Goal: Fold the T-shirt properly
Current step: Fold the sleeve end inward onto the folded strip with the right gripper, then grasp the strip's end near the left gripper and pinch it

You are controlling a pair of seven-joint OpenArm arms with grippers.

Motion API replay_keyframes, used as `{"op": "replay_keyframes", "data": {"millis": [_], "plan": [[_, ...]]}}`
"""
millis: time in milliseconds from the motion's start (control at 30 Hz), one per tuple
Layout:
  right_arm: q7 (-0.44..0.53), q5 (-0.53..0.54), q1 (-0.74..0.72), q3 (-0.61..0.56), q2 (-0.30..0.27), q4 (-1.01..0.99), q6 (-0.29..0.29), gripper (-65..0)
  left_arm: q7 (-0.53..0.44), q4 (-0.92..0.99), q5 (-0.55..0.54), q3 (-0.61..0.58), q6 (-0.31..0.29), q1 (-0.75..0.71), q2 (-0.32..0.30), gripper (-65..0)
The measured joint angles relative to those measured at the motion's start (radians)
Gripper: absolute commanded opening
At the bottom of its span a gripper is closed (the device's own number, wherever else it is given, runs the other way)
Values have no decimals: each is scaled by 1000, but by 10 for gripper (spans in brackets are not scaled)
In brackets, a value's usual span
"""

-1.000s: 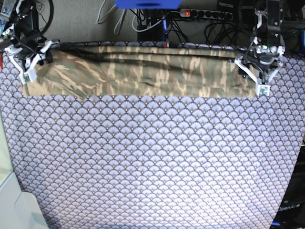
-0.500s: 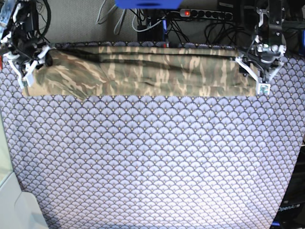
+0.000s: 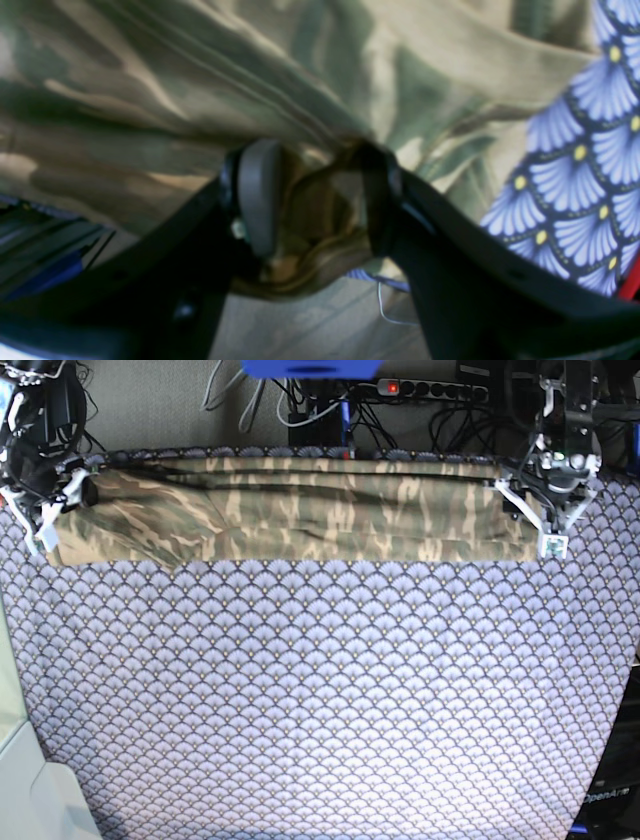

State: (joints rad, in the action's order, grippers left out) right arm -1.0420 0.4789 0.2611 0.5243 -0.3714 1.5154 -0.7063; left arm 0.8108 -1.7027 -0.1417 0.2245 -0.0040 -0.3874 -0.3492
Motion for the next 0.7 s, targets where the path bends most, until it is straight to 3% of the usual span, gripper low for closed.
{"op": "replay_keyframes", "data": {"millis": [100, 267, 433, 700], "plan": [[3, -2, 0, 0, 0, 0, 0, -368, -1, 0, 1, 0, -13, 0, 0, -293], [10, -10, 2, 0, 11, 1, 0, -368, -3, -1, 17, 37, -182, 1, 3, -173], [10, -10, 3, 0, 12, 1, 1, -368, 1, 2, 13, 125, -258, 6, 62, -160], [14, -10, 3, 0, 15, 1, 1, -368, -26, 71, -6, 134, -289, 46, 70, -161]]}}
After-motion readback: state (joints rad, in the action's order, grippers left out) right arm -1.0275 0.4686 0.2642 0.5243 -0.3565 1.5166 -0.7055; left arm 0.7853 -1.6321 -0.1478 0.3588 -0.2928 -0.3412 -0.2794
